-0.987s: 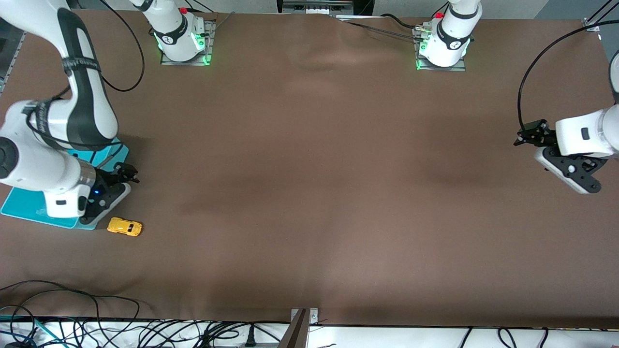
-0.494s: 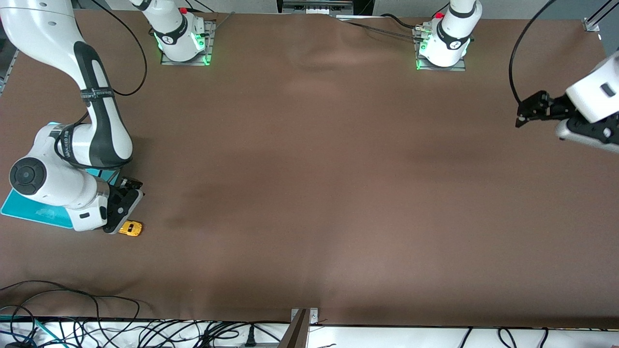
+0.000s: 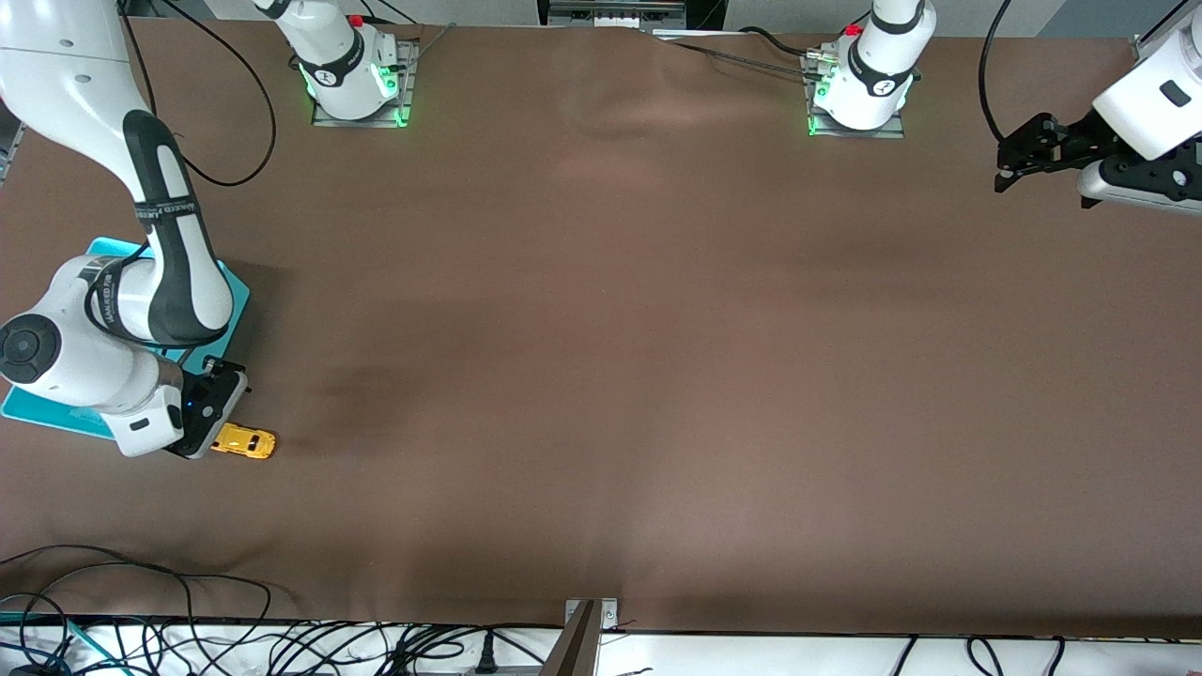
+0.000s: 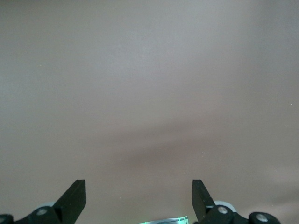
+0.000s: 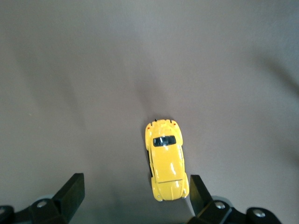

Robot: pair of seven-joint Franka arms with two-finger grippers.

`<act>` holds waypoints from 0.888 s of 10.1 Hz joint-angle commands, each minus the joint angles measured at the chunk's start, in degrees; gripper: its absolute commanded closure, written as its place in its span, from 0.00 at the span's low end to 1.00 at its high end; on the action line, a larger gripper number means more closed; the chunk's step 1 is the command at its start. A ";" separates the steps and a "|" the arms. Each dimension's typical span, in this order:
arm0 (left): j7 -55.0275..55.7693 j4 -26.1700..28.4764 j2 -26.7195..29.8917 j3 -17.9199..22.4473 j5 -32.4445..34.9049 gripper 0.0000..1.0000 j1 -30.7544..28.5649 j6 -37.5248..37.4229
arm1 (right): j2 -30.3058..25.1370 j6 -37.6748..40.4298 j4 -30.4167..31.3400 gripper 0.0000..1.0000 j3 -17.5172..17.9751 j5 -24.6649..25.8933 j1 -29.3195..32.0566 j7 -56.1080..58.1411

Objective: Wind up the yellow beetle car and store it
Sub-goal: 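Grasp the yellow car with the right gripper and lift it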

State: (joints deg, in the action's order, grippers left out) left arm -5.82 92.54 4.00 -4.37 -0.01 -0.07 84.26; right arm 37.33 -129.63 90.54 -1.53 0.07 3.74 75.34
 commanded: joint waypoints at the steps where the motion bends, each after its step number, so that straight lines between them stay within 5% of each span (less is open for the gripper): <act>1: 0.99 -0.34 0.04 0.76 1.24 0.00 0.42 0.47 | 2.73 -0.01 -3.34 0.00 0.39 -0.69 0.21 2.61; 9: 0.90 -4.46 -2.33 0.76 1.58 0.00 0.32 0.38 | 9.42 -0.45 -9.68 0.00 0.65 -1.74 1.36 12.38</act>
State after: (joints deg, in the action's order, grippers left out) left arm -5.64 91.16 2.83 -3.29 0.04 -0.19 85.02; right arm 45.14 -130.24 83.27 -1.41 -0.07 4.38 85.55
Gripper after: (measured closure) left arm 0.000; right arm 0.000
